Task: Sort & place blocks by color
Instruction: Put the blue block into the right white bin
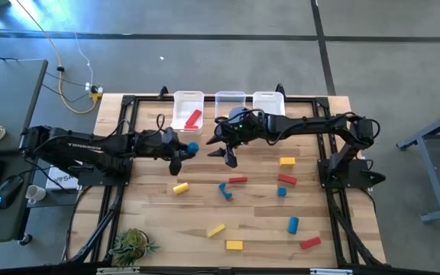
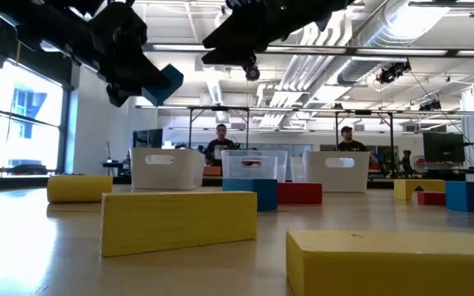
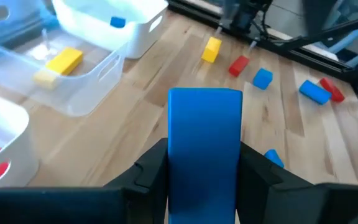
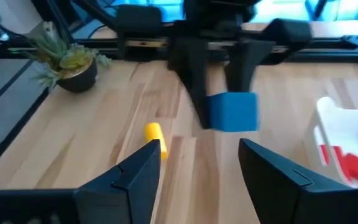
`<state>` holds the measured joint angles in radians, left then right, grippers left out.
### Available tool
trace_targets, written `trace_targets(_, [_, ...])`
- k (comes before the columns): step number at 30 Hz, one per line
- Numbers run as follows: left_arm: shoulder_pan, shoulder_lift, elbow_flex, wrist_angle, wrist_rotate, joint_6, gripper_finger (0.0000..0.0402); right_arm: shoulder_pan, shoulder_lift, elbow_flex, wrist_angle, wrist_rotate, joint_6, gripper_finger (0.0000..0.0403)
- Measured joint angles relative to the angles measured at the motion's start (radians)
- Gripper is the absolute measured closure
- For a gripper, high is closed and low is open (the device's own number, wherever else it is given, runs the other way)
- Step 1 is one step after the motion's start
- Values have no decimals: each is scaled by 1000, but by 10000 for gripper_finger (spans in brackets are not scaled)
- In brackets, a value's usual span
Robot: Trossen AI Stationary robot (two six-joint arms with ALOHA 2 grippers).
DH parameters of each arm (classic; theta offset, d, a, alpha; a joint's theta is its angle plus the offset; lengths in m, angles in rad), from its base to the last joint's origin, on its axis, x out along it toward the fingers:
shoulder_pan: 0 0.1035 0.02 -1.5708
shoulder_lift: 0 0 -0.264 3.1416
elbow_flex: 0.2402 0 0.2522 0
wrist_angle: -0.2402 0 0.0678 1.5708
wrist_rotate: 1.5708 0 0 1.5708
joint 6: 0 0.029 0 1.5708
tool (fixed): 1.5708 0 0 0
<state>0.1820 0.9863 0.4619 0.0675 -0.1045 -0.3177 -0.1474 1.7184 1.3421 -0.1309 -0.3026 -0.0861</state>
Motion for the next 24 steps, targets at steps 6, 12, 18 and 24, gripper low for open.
trace_targets(6, [-46, 0, 0, 31, -44, 65, 296, 0, 0, 0, 6, 12, -23, 199])
trace_targets(12, [-75, 0, 0, 89, -92, 103, 294, 3, 0, 0, 59, 12, 3, 199])
trace_targets(18, [-90, 0, 0, 140, -94, 104, 296, 22, 0, 0, 123, 10, -7, 199])
trace_targets(24, [-109, 0, 0, 185, -93, 112, 294, 39, 0, 0, 170, 10, -26, 199])
